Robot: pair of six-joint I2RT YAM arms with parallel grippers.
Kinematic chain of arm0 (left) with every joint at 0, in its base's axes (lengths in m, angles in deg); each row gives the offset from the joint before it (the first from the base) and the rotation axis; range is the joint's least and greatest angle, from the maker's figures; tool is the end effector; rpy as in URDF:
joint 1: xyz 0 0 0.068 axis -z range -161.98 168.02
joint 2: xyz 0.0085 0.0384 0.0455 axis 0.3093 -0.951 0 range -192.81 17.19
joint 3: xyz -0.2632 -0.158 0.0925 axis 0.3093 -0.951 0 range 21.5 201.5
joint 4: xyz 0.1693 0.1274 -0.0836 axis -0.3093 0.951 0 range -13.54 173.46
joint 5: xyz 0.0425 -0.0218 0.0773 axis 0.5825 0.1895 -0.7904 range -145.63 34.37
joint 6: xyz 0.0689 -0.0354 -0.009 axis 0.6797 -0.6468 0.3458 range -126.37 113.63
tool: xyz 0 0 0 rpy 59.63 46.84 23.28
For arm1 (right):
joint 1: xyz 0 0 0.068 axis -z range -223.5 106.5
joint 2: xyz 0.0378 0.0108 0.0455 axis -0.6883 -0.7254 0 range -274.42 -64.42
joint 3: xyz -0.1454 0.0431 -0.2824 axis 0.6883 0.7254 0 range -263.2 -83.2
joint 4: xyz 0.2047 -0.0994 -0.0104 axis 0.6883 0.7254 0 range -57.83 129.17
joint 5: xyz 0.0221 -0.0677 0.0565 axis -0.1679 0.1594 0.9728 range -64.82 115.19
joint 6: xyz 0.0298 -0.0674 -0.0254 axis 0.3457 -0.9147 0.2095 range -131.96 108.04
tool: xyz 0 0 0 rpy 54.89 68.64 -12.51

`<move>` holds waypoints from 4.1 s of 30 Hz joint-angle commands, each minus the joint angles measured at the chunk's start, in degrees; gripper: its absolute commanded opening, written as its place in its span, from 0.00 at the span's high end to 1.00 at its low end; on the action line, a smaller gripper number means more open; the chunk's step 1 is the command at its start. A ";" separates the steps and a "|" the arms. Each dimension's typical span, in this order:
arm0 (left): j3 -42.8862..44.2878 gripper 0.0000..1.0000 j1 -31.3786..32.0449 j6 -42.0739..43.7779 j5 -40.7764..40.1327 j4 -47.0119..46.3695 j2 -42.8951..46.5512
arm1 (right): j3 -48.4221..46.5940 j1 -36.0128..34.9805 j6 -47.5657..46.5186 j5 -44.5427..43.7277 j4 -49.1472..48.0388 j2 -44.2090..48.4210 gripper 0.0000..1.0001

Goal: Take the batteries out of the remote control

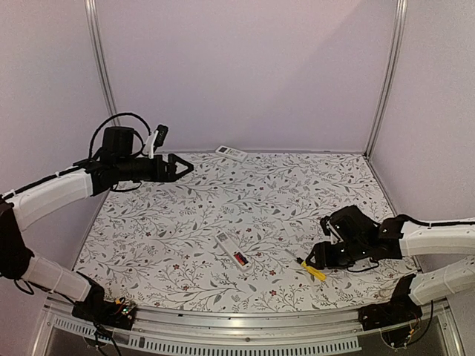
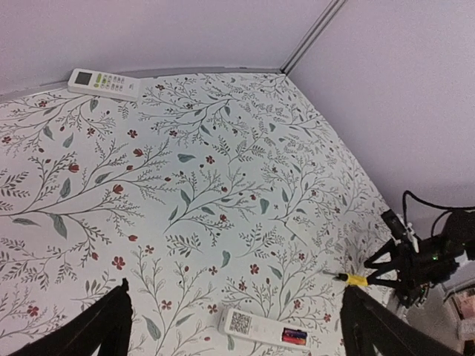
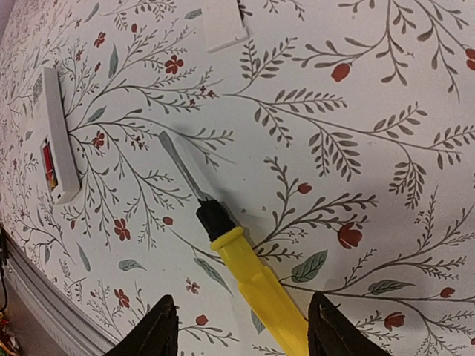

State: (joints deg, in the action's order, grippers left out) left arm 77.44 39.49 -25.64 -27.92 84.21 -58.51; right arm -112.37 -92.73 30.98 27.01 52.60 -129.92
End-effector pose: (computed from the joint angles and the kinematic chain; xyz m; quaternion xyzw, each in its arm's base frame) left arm 0.2466 -0.1303 0.3414 0.1402 0.8276 -0.3672 0.4009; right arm 0.1100 0.1307 0.2054 -0.0572 0.9564 0.2166 0.1873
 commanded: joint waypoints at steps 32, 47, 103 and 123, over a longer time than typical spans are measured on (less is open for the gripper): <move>-0.92 0.02 -0.48 -2.34 2.35 -1.48 -0.59 | -6.14 -10.18 -2.96 -8.41 3.91 -13.34 0.62; -1.27 0.03 -0.41 -2.72 2.49 -1.93 -0.69 | -8.20 -11.38 -0.28 -12.95 5.50 -16.41 0.79; -4.87 1.00 6.32 -12.22 22.37 -17.15 -11.09 | -47.25 -16.07 -32.88 -14.60 -13.83 -38.73 0.95; -23.29 1.00 7.69 -32.84 3.91 -50.24 -0.97 | -30.12 -11.33 -26.33 -13.26 -30.21 -23.87 0.08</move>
State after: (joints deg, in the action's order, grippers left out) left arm 56.19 45.70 -53.33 -18.98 45.83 -61.88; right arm -146.86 -107.05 1.21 10.01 29.60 -160.67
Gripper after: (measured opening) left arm 0.009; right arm 0.902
